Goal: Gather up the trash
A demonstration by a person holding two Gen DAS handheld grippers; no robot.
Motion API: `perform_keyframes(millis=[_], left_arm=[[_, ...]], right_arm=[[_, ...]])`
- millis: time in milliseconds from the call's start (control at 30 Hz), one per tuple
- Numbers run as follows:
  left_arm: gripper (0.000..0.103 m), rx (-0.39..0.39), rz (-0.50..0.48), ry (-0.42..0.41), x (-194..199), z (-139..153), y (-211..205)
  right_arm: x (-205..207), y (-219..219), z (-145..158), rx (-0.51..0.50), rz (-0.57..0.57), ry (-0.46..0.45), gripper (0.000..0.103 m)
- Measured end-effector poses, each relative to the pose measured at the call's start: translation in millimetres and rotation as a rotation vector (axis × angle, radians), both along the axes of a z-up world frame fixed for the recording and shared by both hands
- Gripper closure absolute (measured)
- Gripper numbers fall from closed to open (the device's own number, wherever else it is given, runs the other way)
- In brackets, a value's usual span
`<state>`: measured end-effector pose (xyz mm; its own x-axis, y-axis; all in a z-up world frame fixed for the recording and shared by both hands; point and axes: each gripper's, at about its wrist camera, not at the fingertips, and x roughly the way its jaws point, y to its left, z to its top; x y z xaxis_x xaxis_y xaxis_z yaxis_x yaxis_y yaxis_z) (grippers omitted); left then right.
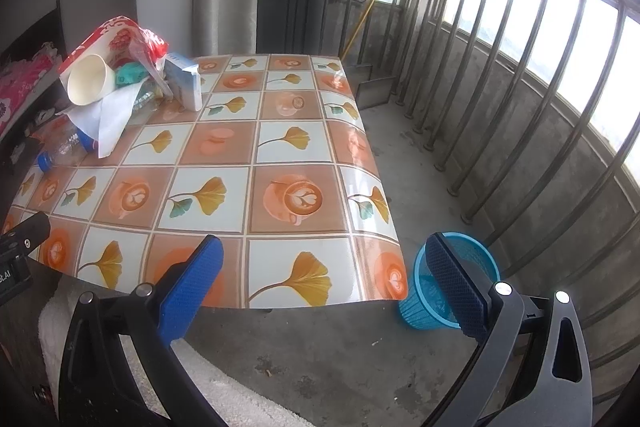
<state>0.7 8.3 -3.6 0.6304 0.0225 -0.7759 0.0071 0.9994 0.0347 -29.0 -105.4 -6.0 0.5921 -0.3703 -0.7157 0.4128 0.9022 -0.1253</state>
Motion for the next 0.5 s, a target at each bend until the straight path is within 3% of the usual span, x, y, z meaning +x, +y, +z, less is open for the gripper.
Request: perform_keyframes(millis=[500], left_arm=[[0.005,-0.001,0.001,-0.001,1.2,1.2,3.0]], right_arm=[[4.3,2.0,3.3,-0.003,0.007,0.002,0.006]])
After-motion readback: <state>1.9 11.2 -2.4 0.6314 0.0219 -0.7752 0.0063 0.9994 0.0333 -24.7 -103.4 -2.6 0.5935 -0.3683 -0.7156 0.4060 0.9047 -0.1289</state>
